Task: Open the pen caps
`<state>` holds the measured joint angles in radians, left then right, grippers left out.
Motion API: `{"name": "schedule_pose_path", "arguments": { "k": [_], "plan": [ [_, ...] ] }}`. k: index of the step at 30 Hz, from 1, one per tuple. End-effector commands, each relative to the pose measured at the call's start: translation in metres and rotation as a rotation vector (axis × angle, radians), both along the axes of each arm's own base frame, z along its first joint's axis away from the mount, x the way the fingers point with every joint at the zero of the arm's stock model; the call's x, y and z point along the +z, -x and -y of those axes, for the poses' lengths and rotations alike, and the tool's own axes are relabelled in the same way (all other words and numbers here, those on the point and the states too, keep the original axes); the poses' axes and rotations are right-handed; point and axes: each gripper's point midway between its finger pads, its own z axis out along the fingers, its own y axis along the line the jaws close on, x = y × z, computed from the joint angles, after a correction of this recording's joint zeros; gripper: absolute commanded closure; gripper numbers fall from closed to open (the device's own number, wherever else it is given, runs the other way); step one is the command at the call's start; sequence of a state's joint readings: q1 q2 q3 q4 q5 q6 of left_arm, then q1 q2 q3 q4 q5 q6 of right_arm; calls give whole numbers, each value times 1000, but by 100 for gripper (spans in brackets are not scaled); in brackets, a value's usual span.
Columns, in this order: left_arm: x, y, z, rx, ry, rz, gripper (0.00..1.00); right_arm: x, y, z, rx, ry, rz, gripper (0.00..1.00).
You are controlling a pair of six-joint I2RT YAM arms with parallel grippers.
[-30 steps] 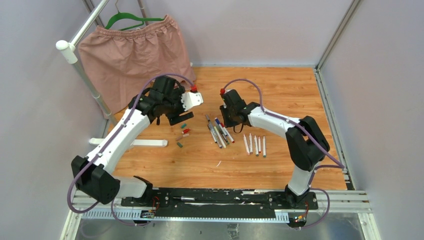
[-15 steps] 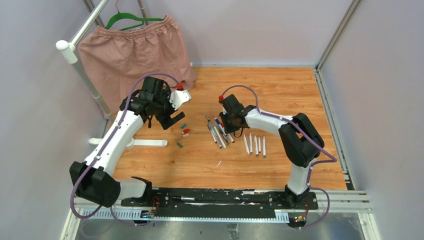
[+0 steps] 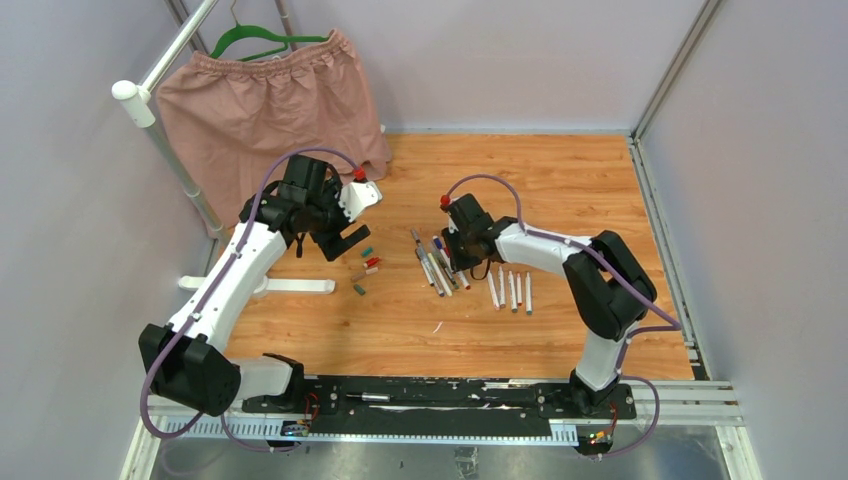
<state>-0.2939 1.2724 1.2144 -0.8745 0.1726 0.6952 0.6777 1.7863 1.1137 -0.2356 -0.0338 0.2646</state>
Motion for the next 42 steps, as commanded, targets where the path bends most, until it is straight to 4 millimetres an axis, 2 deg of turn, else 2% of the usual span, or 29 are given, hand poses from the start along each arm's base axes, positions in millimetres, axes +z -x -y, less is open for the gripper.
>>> {"name": "schedule_pose_path", "arguments": {
  "k": [1,8,11,18,33,38,42],
  "plan": [
    [1,6,-1,15,19,-10,8,-14,18,19,3,56,-59,75],
    [1,7,-2,16,19,-10,8,15,16,15,3,-9,-17,70],
    [2,6,-2,23,20,-7,8,19,18,17,4,-16,-15,69],
    [6,6,-2,29,27,1,8,-7,23,27,-11,40,-53,70],
    [3,11,2,11,45,-12,8,-36,17,25,-7,87,-78,75],
    [-2,20,5,-15,59,-30,8,-44,16,24,-11,91,-81,83],
    [-3,26,7,-33,75,-37,8,-41,14,25,-13,100,-66,94]
  ]
}}
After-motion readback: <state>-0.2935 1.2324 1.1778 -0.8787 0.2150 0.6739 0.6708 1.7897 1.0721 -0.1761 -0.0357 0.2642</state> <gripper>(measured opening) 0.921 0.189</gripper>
